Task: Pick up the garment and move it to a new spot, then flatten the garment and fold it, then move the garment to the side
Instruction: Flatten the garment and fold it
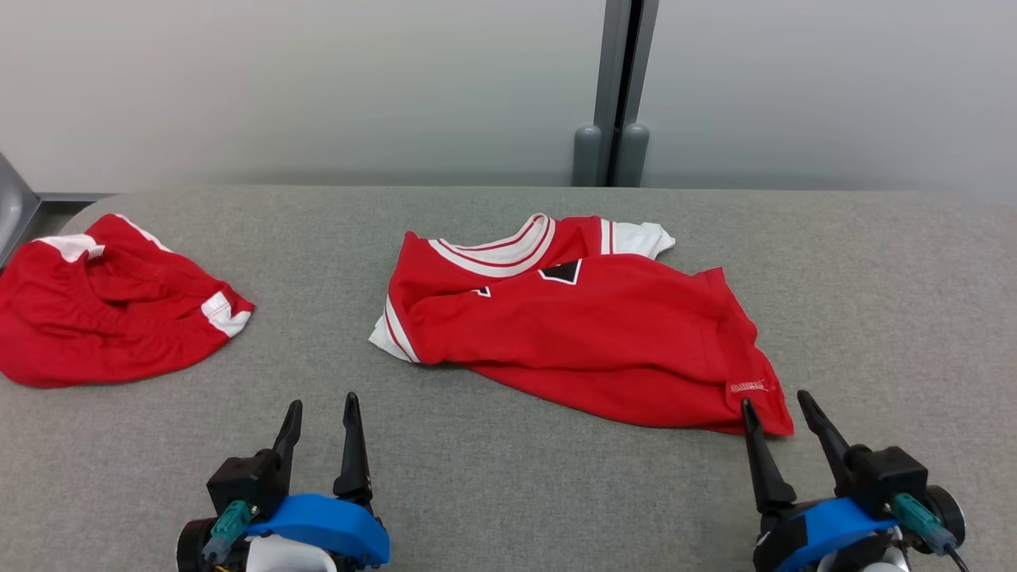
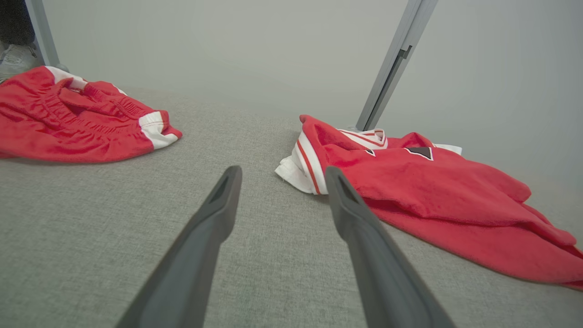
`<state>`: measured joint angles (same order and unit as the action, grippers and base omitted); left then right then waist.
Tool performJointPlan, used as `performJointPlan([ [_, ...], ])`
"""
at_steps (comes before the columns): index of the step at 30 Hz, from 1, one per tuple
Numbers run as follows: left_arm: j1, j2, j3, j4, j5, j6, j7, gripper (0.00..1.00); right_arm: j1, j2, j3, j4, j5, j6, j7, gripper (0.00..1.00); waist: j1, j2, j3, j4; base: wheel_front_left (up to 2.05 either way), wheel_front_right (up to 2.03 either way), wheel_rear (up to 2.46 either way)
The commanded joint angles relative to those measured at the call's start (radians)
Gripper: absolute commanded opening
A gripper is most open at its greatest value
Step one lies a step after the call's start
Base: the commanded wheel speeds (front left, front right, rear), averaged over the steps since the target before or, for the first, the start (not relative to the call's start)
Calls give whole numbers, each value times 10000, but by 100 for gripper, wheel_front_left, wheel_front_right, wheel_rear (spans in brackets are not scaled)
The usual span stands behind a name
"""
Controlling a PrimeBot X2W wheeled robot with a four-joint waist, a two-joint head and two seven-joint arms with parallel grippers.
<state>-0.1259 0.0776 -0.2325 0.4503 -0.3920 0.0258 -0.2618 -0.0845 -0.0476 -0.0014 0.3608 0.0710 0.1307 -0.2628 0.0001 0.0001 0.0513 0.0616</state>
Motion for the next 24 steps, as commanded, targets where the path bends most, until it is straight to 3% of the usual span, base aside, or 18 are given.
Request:
performJointPlan([
  [1,-138,-9,50,-41,80,17,-47,100,-310,-52,97,227,-91,1,-33,100,-1,-1,143,109,0,0,0],
  [15,-466,-103,156,-242,198,40,-48,100,-2003,-51,296,2898,189,1,571,100,-1,-1,1042,829,0,0,0],
  [24,-573,-162,278,-348,296,1,-48,100,-2806,-54,52,3717,732,1,416,100,-1,-1,1349,1016,0,0,0],
])
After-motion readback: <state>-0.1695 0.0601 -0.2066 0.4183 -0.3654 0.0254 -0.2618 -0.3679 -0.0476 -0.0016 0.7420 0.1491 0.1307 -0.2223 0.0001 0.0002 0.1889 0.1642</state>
